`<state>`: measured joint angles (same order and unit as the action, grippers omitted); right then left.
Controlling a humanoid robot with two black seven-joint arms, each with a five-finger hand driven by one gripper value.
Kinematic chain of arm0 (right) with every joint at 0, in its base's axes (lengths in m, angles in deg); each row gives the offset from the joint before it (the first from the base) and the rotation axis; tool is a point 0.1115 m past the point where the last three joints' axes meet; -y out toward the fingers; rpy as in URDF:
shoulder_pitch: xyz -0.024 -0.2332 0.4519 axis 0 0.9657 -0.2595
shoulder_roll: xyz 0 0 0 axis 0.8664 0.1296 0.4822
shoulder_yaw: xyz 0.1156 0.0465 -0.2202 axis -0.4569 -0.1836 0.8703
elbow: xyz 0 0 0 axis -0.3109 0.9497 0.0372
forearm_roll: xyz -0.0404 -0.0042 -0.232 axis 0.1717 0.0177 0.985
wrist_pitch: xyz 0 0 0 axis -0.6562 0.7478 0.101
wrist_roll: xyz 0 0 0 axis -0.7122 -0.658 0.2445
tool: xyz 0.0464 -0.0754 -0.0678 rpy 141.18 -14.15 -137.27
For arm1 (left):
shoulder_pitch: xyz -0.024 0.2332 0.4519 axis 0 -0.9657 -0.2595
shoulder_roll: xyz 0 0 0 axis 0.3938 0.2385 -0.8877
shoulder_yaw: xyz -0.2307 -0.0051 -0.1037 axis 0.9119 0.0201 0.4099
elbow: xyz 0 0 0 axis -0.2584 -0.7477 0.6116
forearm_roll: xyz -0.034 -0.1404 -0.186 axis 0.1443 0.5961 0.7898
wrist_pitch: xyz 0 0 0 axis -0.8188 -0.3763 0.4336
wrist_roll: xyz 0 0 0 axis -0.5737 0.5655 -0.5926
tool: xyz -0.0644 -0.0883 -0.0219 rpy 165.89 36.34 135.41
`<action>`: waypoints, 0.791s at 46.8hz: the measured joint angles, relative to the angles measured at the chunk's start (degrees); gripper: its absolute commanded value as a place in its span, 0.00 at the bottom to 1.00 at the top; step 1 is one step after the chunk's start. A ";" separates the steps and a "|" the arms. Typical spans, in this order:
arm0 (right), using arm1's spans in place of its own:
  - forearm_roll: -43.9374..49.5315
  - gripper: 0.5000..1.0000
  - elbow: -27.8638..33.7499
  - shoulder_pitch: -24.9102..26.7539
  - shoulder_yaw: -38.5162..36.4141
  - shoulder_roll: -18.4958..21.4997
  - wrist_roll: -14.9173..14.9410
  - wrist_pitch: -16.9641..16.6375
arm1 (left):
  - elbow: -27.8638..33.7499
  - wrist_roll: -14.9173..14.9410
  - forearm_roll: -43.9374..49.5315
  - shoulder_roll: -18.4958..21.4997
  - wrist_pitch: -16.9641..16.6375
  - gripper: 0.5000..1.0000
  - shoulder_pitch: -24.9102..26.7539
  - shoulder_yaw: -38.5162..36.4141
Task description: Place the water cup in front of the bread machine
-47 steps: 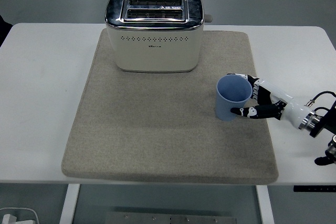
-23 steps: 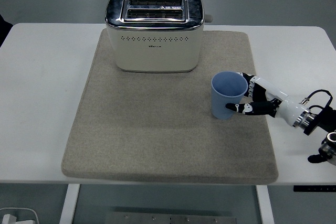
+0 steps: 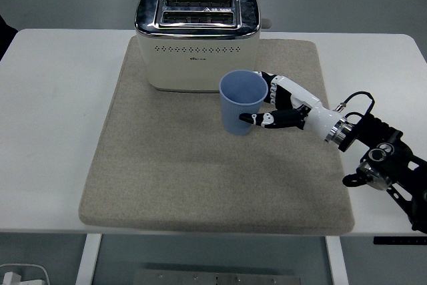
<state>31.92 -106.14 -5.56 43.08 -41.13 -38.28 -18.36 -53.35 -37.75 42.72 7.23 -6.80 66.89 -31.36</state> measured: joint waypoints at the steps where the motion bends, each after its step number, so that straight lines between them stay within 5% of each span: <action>1: 0.08 0.35 0.00 -0.45 0.52 0.36 -0.12 0.21 | 0.00 0.00 0.00 0.00 0.00 1.00 0.00 0.00; 37: 0.25 0.37 10.34 -9.49 9.11 15.32 -0.60 2.89 | 0.00 -0.04 0.01 0.00 -0.01 1.00 0.01 0.00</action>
<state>32.17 -95.79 -15.05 52.19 -25.81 -38.88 -15.47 -53.35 -37.78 42.72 7.23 -6.81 66.90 -31.36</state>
